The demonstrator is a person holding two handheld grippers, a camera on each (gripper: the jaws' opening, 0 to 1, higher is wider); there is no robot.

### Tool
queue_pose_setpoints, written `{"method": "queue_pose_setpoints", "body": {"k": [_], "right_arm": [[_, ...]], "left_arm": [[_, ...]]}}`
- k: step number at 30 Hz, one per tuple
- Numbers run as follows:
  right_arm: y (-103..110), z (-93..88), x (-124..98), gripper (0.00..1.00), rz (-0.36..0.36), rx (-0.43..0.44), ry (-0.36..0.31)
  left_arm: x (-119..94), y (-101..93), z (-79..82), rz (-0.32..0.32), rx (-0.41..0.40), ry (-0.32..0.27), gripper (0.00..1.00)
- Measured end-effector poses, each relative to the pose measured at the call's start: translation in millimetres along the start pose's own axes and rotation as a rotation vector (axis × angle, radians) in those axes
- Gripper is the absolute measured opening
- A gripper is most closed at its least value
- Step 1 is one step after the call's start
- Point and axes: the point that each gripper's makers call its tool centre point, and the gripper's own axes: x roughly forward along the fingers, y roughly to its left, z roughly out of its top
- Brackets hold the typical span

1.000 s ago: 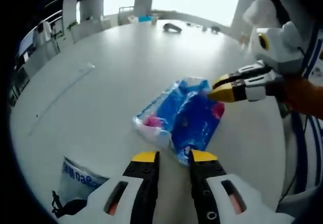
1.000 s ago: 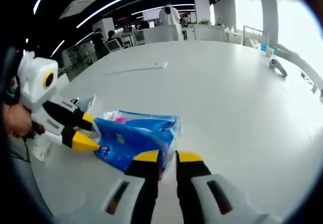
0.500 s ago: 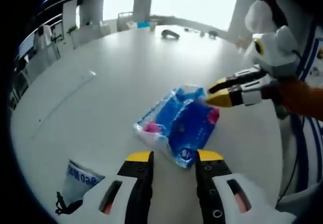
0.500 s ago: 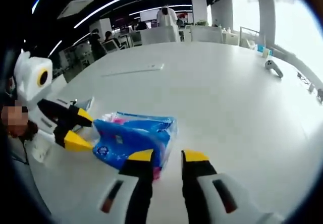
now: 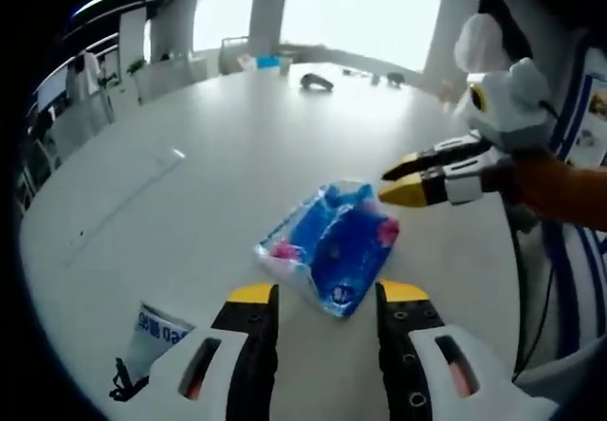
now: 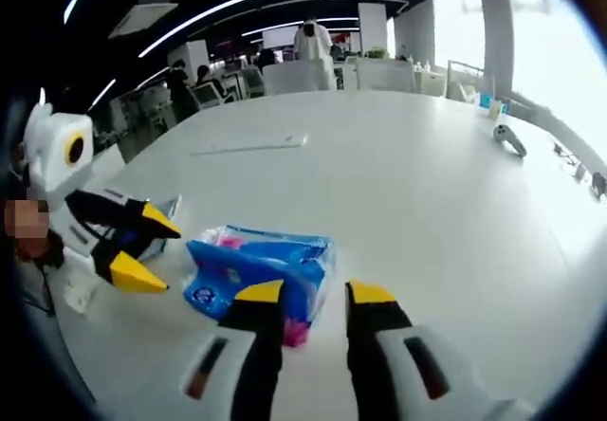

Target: Arrange the tabletop items into an orderly group along one side of the table until the central work area is clear of visible clutter.

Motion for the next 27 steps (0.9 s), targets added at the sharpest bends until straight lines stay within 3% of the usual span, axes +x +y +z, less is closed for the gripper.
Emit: {"method": "queue_pose_setpoints", "body": {"k": [17,27], "right_arm": [[15,21.5,-7,0.24,0.012,-0.022,-0.065],[34,38.6,-11,0.26,0.039,-0.035,-0.101]], "left_arm": [[-39,9.0,22.1,0.018,-0.029,-0.132,0.39],[-63,16.8,25.3,0.039,-0.034,-0.164,0.41]]}}
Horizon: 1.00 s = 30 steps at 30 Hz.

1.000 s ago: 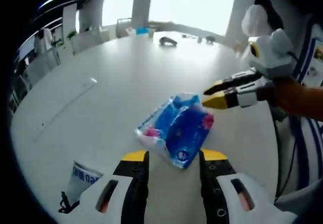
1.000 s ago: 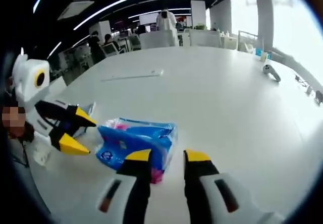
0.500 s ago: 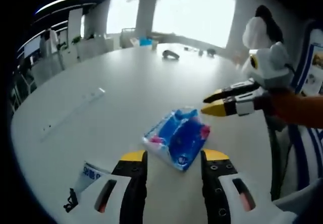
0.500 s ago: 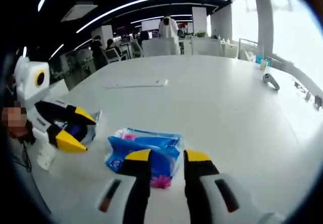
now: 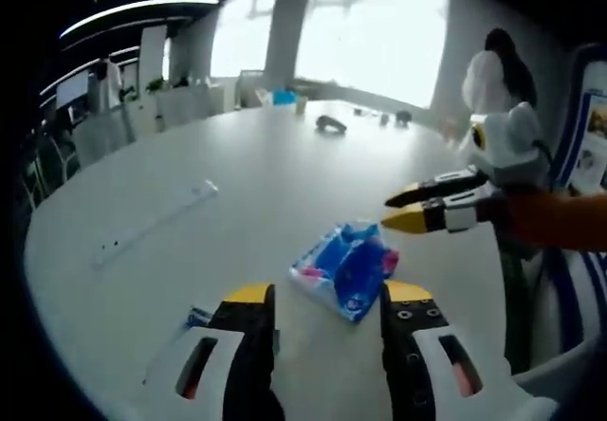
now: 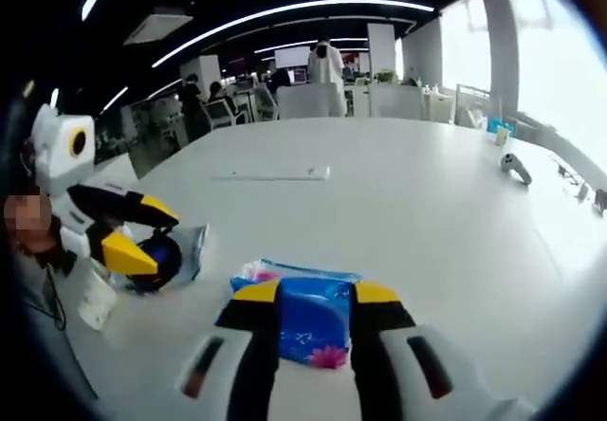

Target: Arrange the tabletop items into an orderly group along one side of the table until the central work area is clear of visible clutter.

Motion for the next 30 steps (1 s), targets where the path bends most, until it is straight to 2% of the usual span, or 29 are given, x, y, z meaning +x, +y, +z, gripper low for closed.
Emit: {"method": "queue_pose_setpoints", "body": {"k": [8,17,30], "right_arm": [[17,16.8,-1,0.28,0.031,-0.022,-0.040],[52,31.9,2,0.30,0.086,-0.038,-0.071],[110,45.2,13,0.30,0.185,-0.074,-0.085]], "left_arm": [[-21,12.7,4.0,0.026,-0.013,-0.034,0.43],[-54,35.3,4.6,0.080,-0.043,-0.071,0.49],[-100,66.0,-15.8,0.165,-0.077,-0.079,0.53]]}}
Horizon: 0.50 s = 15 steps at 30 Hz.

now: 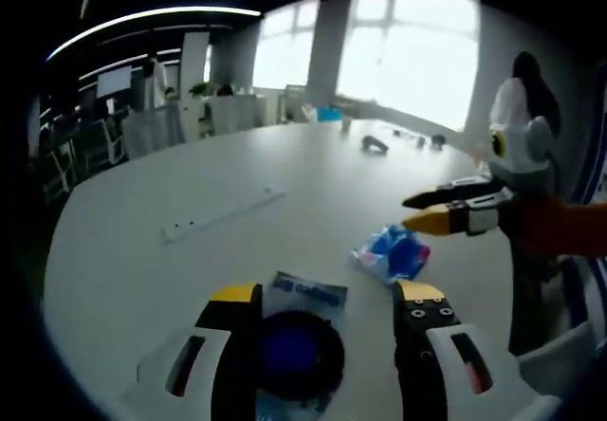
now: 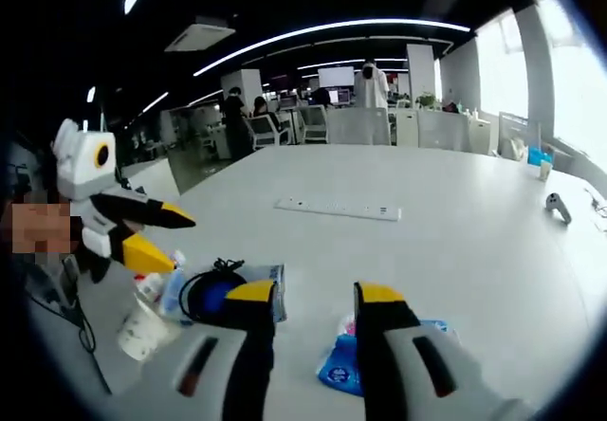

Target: Arrange the tabletop items into an orderly group along one side of the table until the central work area is clear of visible clutter.

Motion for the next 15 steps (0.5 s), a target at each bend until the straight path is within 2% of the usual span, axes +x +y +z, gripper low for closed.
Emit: {"method": "queue_pose_setpoints", "body": {"k": [6,15], "right_arm": [[22,5.7,9,0.30,0.037,-0.016,-0.003],[51,3.5,26,0.30,0.094,-0.037,0.021]], "left_arm": [[-15,15.6,-5.5,0.035,-0.007,0.003,0.52],[-30,34.8,-16.9,0.080,-0.012,0.019,0.53]]}}
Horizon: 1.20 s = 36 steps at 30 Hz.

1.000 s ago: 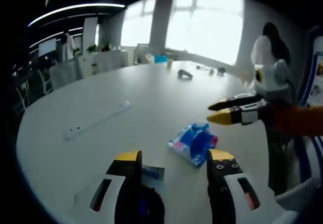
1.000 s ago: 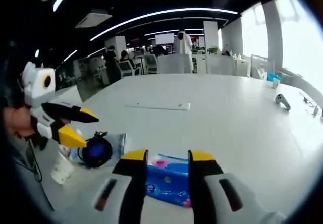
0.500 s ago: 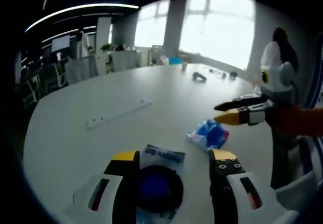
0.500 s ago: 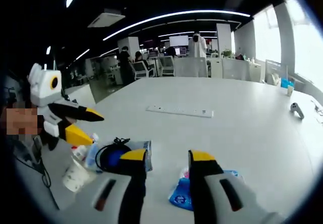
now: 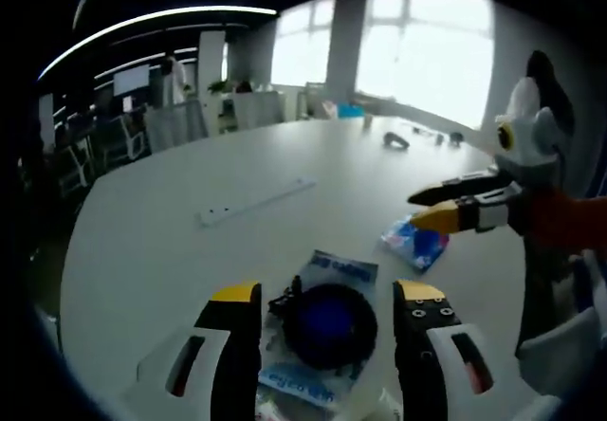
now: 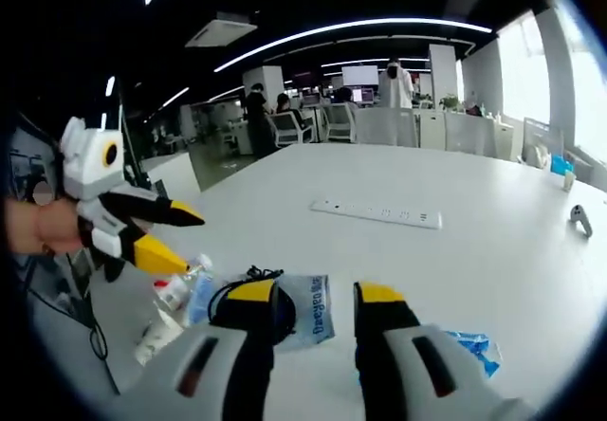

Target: Arrange the tabletop items into an orderly group along one side of the table until the central work area is clear of visible clutter.

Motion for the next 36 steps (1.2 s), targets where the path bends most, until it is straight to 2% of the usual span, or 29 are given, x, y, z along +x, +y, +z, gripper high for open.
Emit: {"method": "queue_pose_setpoints", "body": {"k": [9,17,30,36], "right_arm": [[18,-1.6,15,0.30,0.039,-0.017,0.022],[25,-5.3,26,0.31,0.058,-0.032,0.042],[38,-31.5,56,0.30,0.091,-0.062,0.133],[36,-43.7,67,0.30,0.089,-0.067,0.173]], "left_arm": [[-9,10.9,-7.7,0.018,-0.016,0.007,0.52],[-12,19.5,-15.6,0.034,-0.022,0.022,0.52],[-3,27.4,-38.9,0.036,-0.033,0.088,0.49],[7,27.2,-50.6,0.033,-0.030,0.140,0.46]]}}
